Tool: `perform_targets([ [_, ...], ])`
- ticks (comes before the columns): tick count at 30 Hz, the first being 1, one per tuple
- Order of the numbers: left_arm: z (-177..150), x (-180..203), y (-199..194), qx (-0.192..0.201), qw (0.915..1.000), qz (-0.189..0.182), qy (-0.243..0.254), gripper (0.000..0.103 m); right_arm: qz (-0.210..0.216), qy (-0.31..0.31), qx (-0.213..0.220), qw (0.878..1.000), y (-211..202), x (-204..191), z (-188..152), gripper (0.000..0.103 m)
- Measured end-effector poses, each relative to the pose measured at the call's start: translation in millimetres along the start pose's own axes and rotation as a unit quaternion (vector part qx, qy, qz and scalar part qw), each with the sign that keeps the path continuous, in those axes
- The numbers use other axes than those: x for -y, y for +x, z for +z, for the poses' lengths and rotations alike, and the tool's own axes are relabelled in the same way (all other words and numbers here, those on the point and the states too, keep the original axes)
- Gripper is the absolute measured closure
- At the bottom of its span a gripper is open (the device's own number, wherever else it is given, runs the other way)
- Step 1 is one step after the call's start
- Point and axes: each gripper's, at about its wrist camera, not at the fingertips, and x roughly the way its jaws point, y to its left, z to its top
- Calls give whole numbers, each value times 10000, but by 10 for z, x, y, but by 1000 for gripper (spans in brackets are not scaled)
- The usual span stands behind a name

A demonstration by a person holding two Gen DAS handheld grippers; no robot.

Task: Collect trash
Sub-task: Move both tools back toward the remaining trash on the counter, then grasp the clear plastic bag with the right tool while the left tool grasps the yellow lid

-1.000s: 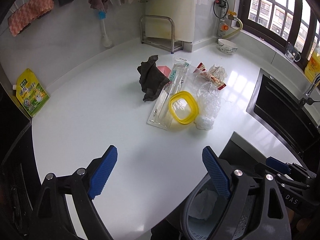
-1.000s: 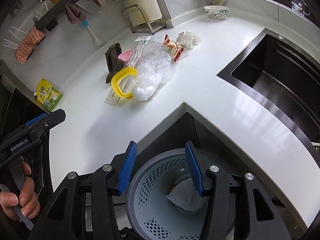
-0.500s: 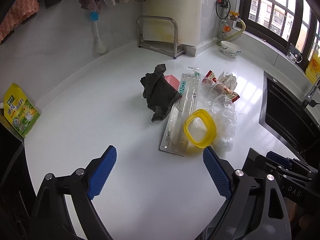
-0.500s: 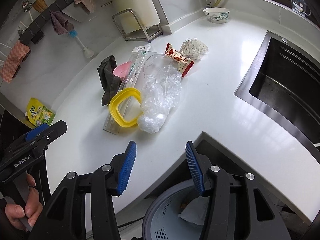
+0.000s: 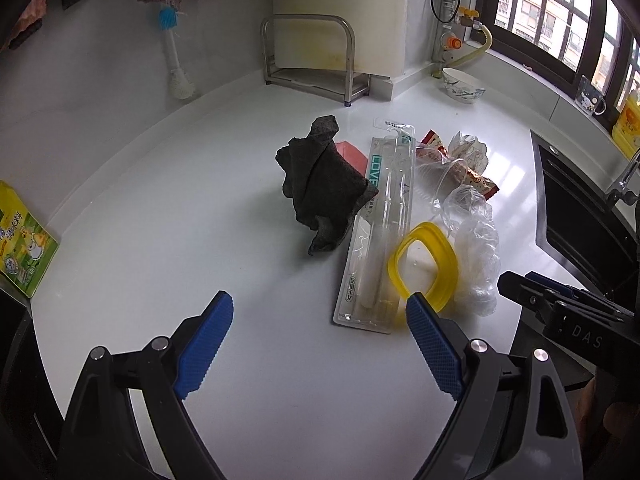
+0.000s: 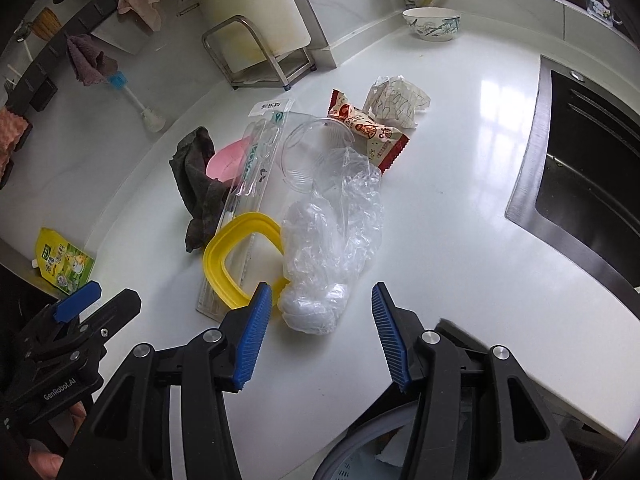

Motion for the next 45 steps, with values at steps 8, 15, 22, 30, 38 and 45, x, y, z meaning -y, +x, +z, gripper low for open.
perform_targets([
  [8, 53, -28, 148, -89, 9999, -101, 60, 16, -115, 73, -15, 9999, 99, -32, 45, 53],
  [15, 123, -111, 185, -62, 9998, -164, 4, 16, -182, 103, -65, 9998, 180, -65, 86, 52],
  [22, 164, -161, 227, -23, 9998, -182, 37, 16, -250, 109, -103, 9996, 249, -113, 97, 51],
  [30, 201, -189, 234, 58, 9998, -201, 67, 16, -300, 100, -119, 9994, 327, -137, 103, 51],
  [38, 203, -197, 280, 37, 9998, -203, 63, 16, -347, 137, -142, 9992, 378, -124, 117, 51],
  [45, 209, -225, 300, 22, 9998, -200, 61, 16, -331, 152, -149, 9992, 426, -124, 115, 51],
])
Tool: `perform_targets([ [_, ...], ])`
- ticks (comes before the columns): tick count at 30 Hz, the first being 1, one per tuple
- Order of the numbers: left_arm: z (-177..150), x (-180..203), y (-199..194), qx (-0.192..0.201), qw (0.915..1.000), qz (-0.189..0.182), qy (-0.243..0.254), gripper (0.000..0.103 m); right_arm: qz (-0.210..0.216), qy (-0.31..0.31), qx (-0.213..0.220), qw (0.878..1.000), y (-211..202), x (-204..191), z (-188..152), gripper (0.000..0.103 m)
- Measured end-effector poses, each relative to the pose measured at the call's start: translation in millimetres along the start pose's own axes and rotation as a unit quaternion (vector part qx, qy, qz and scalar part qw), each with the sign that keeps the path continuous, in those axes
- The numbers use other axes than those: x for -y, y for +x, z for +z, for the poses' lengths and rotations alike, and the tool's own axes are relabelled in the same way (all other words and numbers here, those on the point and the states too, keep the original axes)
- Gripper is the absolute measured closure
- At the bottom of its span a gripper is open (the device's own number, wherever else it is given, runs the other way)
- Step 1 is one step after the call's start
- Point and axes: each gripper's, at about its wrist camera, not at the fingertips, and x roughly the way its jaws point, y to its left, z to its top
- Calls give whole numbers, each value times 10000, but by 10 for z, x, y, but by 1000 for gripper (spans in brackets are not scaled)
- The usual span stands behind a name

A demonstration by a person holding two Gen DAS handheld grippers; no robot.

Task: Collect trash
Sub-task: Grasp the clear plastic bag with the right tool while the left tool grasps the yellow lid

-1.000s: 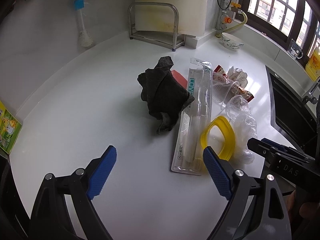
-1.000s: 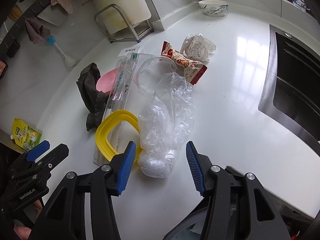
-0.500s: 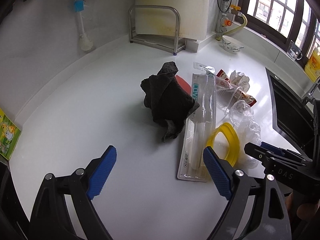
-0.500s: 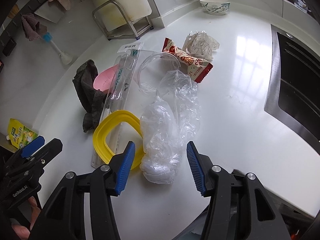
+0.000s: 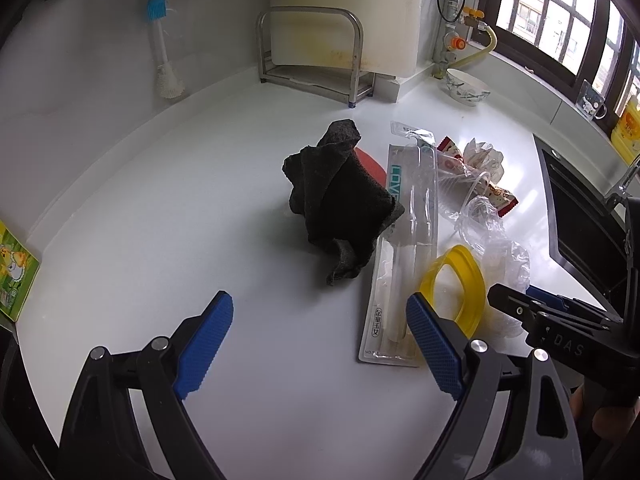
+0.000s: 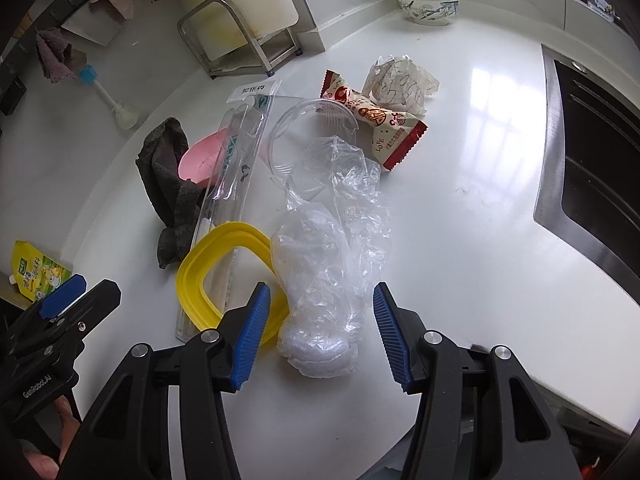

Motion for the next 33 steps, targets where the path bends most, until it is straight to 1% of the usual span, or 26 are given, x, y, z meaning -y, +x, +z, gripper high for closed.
perform_targets([
  [12, -10, -12, 31, -44, 10000, -16, -13, 16, -216, 12, 5, 9998, 91, 24, 25, 52],
  [13, -14, -3, 34, -51, 10000, -24, -8, 16, -221, 5, 7, 9998, 98, 23, 31, 54],
  [14, -18, 9, 37, -59, 10000, -33, -1, 16, -216, -6, 16, 9998, 100, 23, 34, 61],
  [15, -24, 25, 43, -68, 10000, -48, 6, 16, -194, -28, 9, 9998, 104, 21, 38, 63],
  [20, -53, 171, 65, -110, 9998, -147, 116, 16, -93, -75, 42, 9999, 98, 35, 40, 70],
  [26, -82, 361, 145, -155, 9993, -248, 213, 16, -91, 30, 141, 9999, 35, 150, 31, 74],
  [33, -88, 537, 305, -167, 9995, -184, 204, 16, -217, 103, 242, 9994, -68, 314, -31, 74],
])
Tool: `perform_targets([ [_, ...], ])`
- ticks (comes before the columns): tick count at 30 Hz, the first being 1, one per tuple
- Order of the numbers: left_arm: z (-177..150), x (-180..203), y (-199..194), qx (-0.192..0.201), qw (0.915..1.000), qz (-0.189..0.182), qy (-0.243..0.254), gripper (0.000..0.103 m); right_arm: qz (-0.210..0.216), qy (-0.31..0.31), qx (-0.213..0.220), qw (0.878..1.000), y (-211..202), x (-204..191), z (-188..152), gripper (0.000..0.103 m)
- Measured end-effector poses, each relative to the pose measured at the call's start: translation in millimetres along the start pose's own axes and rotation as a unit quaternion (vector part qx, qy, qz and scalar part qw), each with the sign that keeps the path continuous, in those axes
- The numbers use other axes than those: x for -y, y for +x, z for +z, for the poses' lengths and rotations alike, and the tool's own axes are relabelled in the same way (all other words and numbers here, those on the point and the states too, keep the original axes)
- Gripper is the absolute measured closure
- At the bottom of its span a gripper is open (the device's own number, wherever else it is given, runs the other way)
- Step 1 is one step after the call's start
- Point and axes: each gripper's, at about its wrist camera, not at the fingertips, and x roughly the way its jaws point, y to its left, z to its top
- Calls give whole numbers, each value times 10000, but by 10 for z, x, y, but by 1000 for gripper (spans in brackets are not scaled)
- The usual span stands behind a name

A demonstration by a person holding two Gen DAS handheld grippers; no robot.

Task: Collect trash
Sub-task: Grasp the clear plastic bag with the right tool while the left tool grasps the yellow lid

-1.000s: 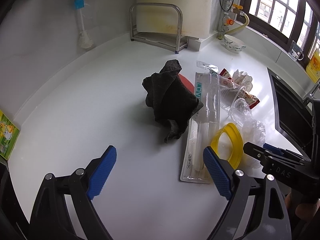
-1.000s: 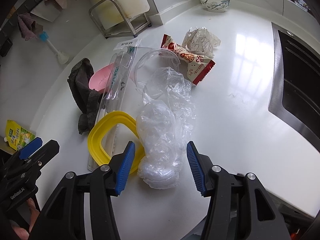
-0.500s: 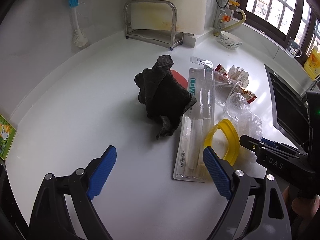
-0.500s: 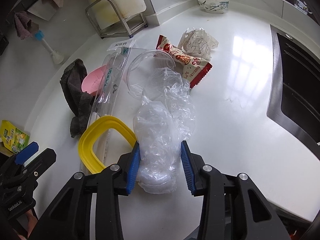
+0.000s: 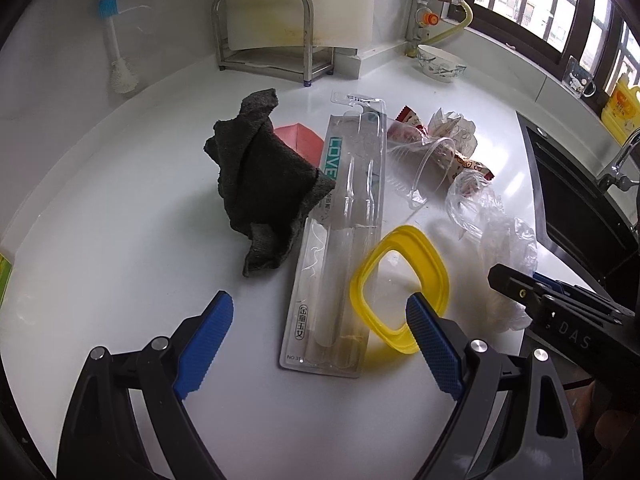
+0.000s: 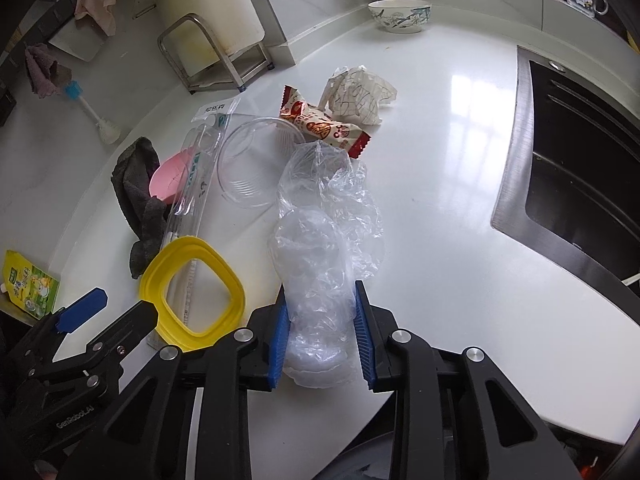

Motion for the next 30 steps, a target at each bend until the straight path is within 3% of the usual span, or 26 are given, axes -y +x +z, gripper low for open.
perform_targets([
  [4, -9, 47, 101, 26, 10000, 58, -9, 18, -16, -26, 36, 10000, -40, 32, -38, 74],
  [8, -27, 102, 196, -43, 9998, 173, 80, 37, 18, 12, 29, 10000, -57, 68, -77, 74],
  [10, -31, 121, 201, -23, 9999, 124, 83, 40, 26, 15, 31, 10000, -52, 71, -80, 74],
  [13, -37, 177, 181, 21, 9998, 116, 186, 51, 35, 24, 38, 10000, -48, 66, -75, 74],
  [20, -22, 228, 118, 32, 9997, -86, 211, 84, 99, 20, 19, 9999, -43, 56, -76, 74],
  [30, 17, 183, -8, 108, 9997, -184, 149, 91, 171, 1, 47, 9998, -122, 38, -108, 74],
])
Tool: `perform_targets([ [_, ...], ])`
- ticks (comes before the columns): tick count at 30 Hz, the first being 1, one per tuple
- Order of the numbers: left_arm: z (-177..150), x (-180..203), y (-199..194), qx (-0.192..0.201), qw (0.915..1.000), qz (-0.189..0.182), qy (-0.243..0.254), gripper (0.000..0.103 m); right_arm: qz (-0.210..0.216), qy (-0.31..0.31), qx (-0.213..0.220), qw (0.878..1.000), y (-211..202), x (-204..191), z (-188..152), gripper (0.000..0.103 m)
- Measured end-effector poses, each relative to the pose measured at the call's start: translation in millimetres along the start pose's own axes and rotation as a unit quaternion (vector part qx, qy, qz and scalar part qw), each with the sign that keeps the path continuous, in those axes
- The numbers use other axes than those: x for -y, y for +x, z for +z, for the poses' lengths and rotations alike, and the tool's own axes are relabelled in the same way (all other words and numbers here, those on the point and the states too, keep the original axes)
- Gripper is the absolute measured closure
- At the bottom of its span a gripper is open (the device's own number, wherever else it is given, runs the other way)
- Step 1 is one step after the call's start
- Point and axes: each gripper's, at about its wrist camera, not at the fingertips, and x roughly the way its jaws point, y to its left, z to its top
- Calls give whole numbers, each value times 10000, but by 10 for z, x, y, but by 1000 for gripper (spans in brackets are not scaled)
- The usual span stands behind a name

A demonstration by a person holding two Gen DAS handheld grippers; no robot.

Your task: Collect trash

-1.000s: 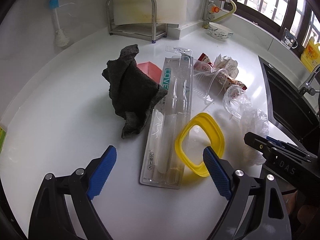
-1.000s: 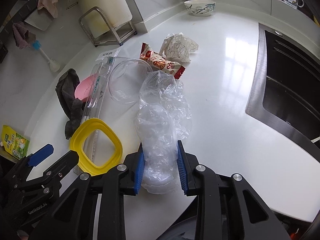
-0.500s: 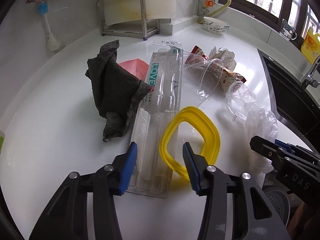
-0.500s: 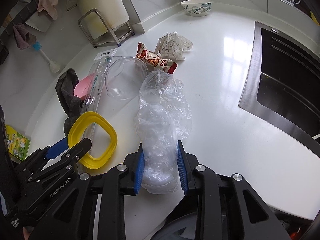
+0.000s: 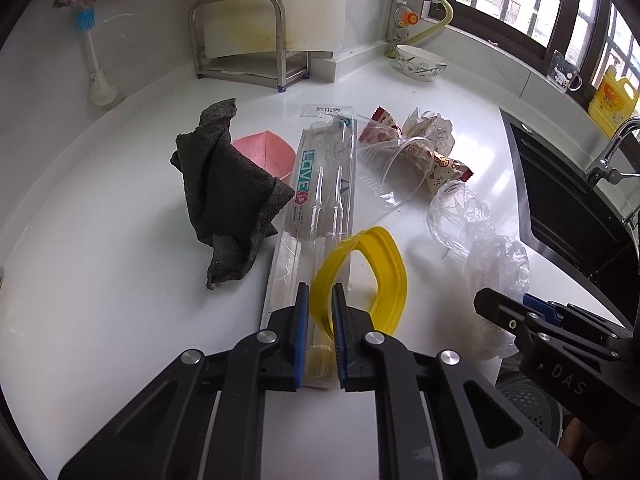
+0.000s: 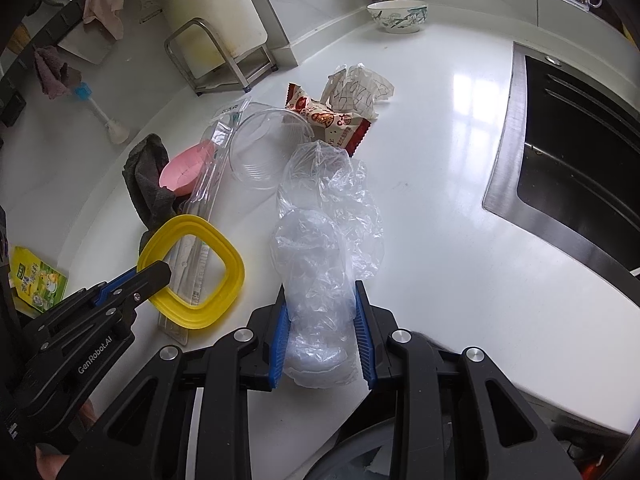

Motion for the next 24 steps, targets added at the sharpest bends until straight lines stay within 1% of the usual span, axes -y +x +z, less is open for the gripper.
perform_targets([
  [9, -13, 32, -147, 107, 9999, -22, 107, 92, 75, -52, 61, 9999, -130, -17, -31, 74],
  [24, -103, 75, -309, 140, 9996, 134, 218, 92, 207, -63, 99, 9997, -280, 14, -143, 74],
])
